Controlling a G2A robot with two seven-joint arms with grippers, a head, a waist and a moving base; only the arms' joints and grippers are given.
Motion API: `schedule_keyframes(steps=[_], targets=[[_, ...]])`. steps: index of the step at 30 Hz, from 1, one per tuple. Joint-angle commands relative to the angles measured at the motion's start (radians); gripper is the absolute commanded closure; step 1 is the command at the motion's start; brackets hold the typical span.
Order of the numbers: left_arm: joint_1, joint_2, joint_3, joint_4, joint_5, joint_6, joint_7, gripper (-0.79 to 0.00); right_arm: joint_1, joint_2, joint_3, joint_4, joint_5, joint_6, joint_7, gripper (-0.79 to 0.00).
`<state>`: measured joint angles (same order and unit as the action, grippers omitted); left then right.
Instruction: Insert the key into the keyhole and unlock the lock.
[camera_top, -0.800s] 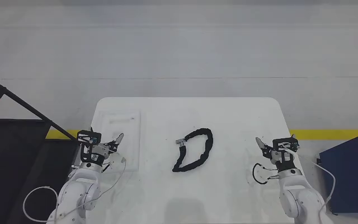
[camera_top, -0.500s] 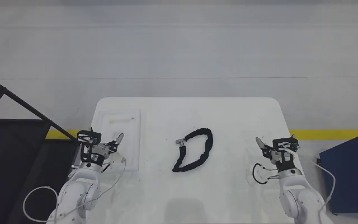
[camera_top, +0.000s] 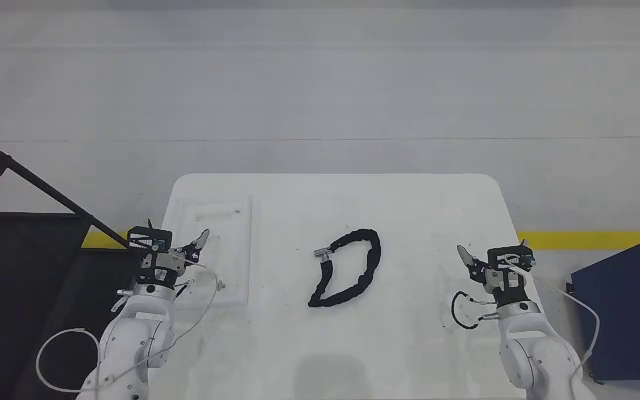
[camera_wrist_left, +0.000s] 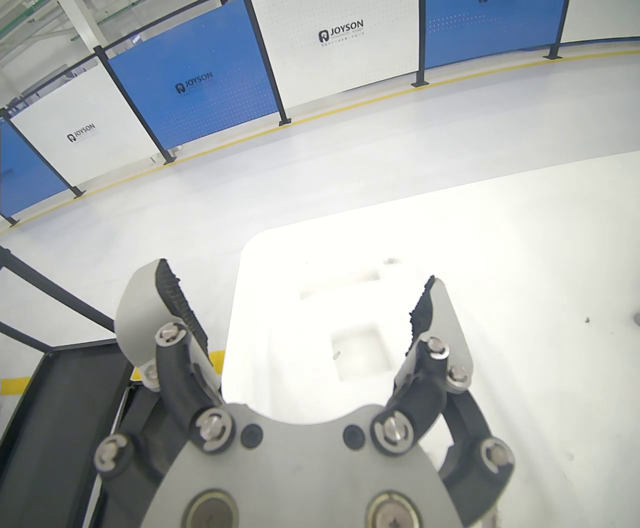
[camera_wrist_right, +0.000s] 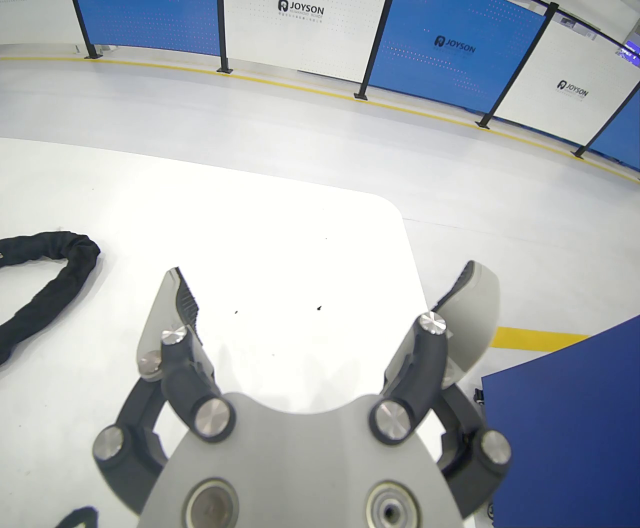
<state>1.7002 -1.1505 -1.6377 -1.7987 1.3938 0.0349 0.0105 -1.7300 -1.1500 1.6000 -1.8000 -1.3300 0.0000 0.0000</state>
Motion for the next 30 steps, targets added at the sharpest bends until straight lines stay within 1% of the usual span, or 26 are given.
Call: schedule_keyframes(steps=[1, 5, 7, 11, 14, 17, 22, 26, 27, 30], targets=[[-0.005, 0.002, -0.012, -0.007, 0.013, -0.026, 0.001, -0.785, 0.0, 0.0, 0.0, 0.0, 0.0, 0.0, 0.0, -0.785], [-0.025, 0.004, -0.026, -0.027, 0.008, -0.066, -0.018, -0.785, 0.0, 0.0, 0.0, 0.0, 0.0, 0.0, 0.0, -0.785], [-0.043, 0.004, -0.042, -0.034, -0.018, -0.078, -0.058, -0.785, 0.0, 0.0, 0.0, 0.0, 0.0, 0.0, 0.0, -0.785], [-0.082, 0.009, -0.069, -0.047, -0.01, -0.106, -0.122, -0.785, 0.0, 0.0, 0.0, 0.0, 0.0, 0.0, 0.0, -0.785], [-0.106, 0.014, -0.097, -0.056, -0.043, -0.175, -0.189, -0.785, 0.0, 0.0, 0.0, 0.0, 0.0, 0.0, 0.0, -0.785], [-0.134, 0.022, -0.131, -0.075, -0.032, -0.239, -0.259, -0.785, 0.0, 0.0, 0.0, 0.0, 0.0, 0.0, 0.0, -0.785], [-0.177, 0.034, -0.177, -0.129, -0.052, -0.344, -0.378, -0.785, 0.0, 0.0, 0.0, 0.0, 0.0, 0.0, 0.0, -0.785], [-0.193, 0.039, -0.191, -0.178, -0.208, -0.431, -0.532, -0.785, 0.0, 0.0, 0.0, 0.0, 0.0, 0.0, 0.0, -0.785], [-0.197, 0.04, -0.194, -0.188, -0.277, -0.449, -0.587, -0.785, 0.0, 0.0, 0.0, 0.0, 0.0, 0.0, 0.0, -0.785], [-0.209, 0.047, -0.201, -0.218, -0.373, -0.486, -0.746, -0.785, 0.0, 0.0, 0.0, 0.0, 0.0, 0.0, 0.0, -0.785]])
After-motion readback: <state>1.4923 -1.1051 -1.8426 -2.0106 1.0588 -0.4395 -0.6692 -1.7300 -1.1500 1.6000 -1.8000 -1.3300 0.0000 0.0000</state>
